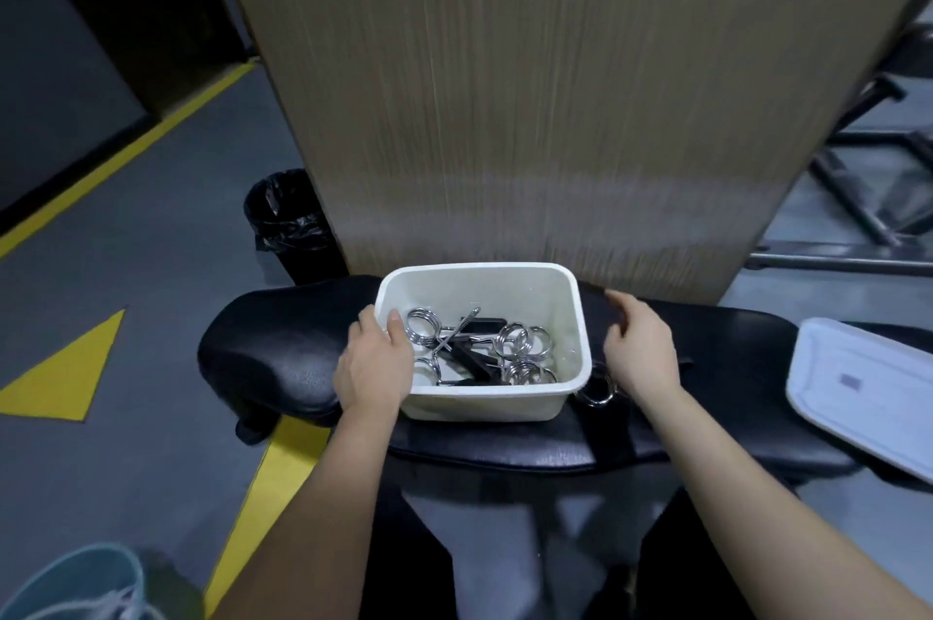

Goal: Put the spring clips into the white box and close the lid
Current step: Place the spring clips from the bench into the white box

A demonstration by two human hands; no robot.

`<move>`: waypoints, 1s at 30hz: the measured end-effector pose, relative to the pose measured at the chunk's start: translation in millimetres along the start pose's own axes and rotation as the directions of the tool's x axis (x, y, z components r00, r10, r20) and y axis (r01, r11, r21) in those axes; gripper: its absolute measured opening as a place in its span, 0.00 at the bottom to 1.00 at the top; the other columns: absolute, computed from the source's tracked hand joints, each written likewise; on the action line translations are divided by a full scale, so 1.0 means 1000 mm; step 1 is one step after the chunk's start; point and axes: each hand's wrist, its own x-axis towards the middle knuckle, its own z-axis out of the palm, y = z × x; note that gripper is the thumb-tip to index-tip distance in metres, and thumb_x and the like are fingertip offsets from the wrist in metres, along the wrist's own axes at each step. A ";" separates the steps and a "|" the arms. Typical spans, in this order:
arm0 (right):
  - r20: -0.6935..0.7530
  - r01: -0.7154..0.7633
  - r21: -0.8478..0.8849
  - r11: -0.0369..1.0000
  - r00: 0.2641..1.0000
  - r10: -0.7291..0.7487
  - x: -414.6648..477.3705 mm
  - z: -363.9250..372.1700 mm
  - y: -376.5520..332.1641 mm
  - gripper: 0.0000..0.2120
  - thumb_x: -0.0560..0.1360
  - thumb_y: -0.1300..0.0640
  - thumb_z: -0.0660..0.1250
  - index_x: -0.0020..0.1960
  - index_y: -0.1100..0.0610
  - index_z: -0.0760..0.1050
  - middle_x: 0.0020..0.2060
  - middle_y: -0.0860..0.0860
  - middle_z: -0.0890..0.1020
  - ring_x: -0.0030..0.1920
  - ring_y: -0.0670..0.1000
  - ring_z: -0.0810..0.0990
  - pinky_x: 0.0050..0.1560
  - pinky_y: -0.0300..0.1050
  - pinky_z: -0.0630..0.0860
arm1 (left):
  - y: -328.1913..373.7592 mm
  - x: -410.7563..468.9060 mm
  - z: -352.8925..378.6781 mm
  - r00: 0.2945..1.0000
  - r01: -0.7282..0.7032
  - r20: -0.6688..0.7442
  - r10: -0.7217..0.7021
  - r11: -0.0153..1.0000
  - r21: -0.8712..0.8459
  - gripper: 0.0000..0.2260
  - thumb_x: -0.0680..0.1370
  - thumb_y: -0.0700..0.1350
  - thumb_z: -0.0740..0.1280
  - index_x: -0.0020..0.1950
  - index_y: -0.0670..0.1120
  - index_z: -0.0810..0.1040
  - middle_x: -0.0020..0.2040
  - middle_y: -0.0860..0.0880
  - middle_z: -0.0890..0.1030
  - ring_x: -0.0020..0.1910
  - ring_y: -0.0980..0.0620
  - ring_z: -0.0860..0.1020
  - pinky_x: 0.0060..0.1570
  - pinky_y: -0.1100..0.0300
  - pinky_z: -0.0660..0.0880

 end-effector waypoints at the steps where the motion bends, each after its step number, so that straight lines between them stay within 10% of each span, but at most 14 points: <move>1: 0.077 -0.035 -0.097 0.995 0.996 0.042 -0.001 -0.002 0.017 0.28 0.72 0.68 0.59 0.71 0.54 0.73 0.68 0.54 0.77 0.67 0.58 0.73 0.65 0.52 0.72 | 0.000 -0.002 0.000 1.000 -0.030 -0.007 0.030 1.000 0.010 0.23 0.82 0.59 0.50 0.71 0.48 0.68 0.67 0.42 0.75 0.60 0.35 0.77 0.55 0.44 0.73; 5: 0.291 -0.009 -0.526 0.850 0.938 0.190 -0.007 -0.009 0.070 0.30 0.74 0.63 0.60 0.76 0.51 0.65 0.74 0.53 0.69 0.72 0.59 0.64 0.70 0.55 0.66 | 0.000 -0.001 0.000 0.998 -0.056 0.004 0.056 0.997 0.059 0.25 0.82 0.60 0.50 0.76 0.50 0.64 0.69 0.42 0.74 0.61 0.35 0.76 0.55 0.44 0.72; 10: 0.200 0.005 -0.693 0.721 0.962 0.186 -0.019 -0.011 0.104 0.17 0.77 0.55 0.62 0.65 0.49 0.76 0.60 0.54 0.73 0.61 0.59 0.70 0.59 0.52 0.68 | -0.001 -0.002 0.000 0.999 -0.043 0.013 0.042 0.996 0.078 0.25 0.83 0.59 0.51 0.76 0.50 0.62 0.69 0.42 0.74 0.61 0.34 0.76 0.55 0.44 0.72; 18: 0.102 -0.253 -0.291 0.923 0.951 0.293 -0.017 -0.018 0.088 0.12 0.79 0.47 0.61 0.57 0.54 0.72 0.49 0.58 0.82 0.49 0.65 0.81 0.46 0.51 0.73 | 0.000 -0.001 -0.001 0.999 -0.035 0.032 0.032 0.996 0.076 0.22 0.83 0.59 0.52 0.74 0.51 0.63 0.66 0.42 0.76 0.60 0.34 0.77 0.54 0.46 0.72; 22: 0.025 -0.404 0.218 0.888 0.912 0.409 0.007 -0.028 0.066 0.13 0.75 0.45 0.68 0.51 0.53 0.72 0.47 0.56 0.84 0.45 0.59 0.83 0.51 0.56 0.80 | -0.003 0.001 0.001 0.999 -0.031 0.025 0.029 0.997 0.072 0.22 0.83 0.59 0.52 0.74 0.51 0.64 0.66 0.42 0.77 0.59 0.34 0.77 0.54 0.46 0.72; 30: -0.095 -0.110 0.574 0.812 0.975 0.200 0.013 -0.057 -0.022 0.19 0.74 0.44 0.71 0.60 0.53 0.77 0.51 0.47 0.82 0.52 0.44 0.80 0.53 0.40 0.73 | -0.007 0.004 0.003 1.000 -0.022 0.012 0.021 0.999 0.047 0.23 0.82 0.60 0.51 0.73 0.52 0.63 0.66 0.44 0.78 0.59 0.36 0.78 0.55 0.46 0.73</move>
